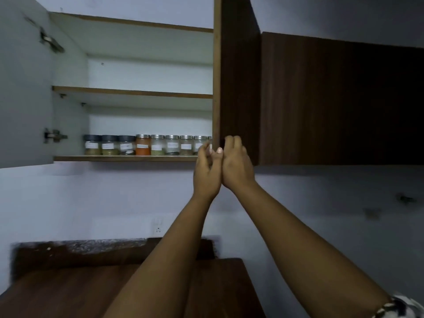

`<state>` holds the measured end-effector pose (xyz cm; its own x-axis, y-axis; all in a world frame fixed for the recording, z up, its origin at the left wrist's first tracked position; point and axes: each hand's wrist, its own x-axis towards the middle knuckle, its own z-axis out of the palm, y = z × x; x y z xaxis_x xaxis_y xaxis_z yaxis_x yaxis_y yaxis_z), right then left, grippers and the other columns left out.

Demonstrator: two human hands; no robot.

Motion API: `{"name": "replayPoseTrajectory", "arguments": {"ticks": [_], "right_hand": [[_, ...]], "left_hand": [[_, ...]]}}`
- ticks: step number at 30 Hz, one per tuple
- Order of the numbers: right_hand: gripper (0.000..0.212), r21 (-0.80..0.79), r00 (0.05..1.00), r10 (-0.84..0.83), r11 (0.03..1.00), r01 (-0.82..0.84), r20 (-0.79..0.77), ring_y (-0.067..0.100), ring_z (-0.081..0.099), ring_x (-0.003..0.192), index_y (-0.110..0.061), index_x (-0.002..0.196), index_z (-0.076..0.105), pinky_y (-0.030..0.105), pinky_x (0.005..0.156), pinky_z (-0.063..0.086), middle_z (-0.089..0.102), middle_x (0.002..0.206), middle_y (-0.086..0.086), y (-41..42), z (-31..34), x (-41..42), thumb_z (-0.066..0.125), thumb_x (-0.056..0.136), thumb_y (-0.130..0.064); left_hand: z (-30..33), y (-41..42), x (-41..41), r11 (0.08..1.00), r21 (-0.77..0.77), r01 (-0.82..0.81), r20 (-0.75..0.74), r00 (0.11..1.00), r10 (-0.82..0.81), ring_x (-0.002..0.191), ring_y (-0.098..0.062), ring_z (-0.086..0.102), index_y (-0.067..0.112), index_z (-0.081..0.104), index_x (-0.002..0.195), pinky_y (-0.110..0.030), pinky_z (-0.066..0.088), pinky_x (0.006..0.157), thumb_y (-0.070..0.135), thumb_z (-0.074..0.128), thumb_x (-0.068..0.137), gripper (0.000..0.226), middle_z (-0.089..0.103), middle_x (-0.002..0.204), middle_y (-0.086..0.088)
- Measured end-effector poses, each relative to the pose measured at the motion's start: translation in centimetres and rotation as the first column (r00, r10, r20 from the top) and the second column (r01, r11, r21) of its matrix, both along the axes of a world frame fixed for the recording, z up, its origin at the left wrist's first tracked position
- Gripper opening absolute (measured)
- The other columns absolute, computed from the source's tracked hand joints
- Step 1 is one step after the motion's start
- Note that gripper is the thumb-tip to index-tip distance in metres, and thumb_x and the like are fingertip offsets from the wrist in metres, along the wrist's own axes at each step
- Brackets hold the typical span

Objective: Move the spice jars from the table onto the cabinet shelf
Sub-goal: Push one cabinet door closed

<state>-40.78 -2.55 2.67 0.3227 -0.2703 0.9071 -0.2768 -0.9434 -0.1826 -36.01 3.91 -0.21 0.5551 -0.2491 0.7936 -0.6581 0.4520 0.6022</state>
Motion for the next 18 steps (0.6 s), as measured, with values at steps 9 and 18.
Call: {"name": "replayPoseTrajectory", "arguments": {"ticks": [9, 18], "right_hand": [[0.083, -0.083, 0.973, 0.158, 0.981, -0.173, -0.167, 0.018, -0.011, 0.150, -0.012, 0.156, -0.006, 0.037, 0.122, 0.000, -0.014, 0.163, 0.005, 1.2, -1.0, 13.9, 0.049, 0.098, -0.036], [0.085, -0.112, 0.973, -0.007, 0.994, -0.019, -0.232, 0.022, -0.024, 0.147, -0.015, 0.155, -0.014, 0.051, 0.120, -0.004, -0.024, 0.161, 0.005, 0.4, -1.4, 28.1, 0.045, 0.098, -0.038]], "left_hand": [[1.0, 2.4, 13.1, 0.939, 0.092, -0.332, 0.033, 0.943, 0.331, 0.126, -0.019, 0.051, 0.018, 0.044, 0.143, -0.044, 0.045, 0.106, 0.043, 0.046, 0.099, 0.050, 0.048, 0.140, -0.005], [1.1, 2.3, 27.7, 0.735, 0.326, -0.594, 0.291, 0.803, 0.520, 0.138, -0.026, 0.021, 0.037, 0.038, 0.146, -0.052, 0.028, 0.112, 0.057, 0.033, 0.097, 0.053, 0.026, 0.149, -0.005]]}}
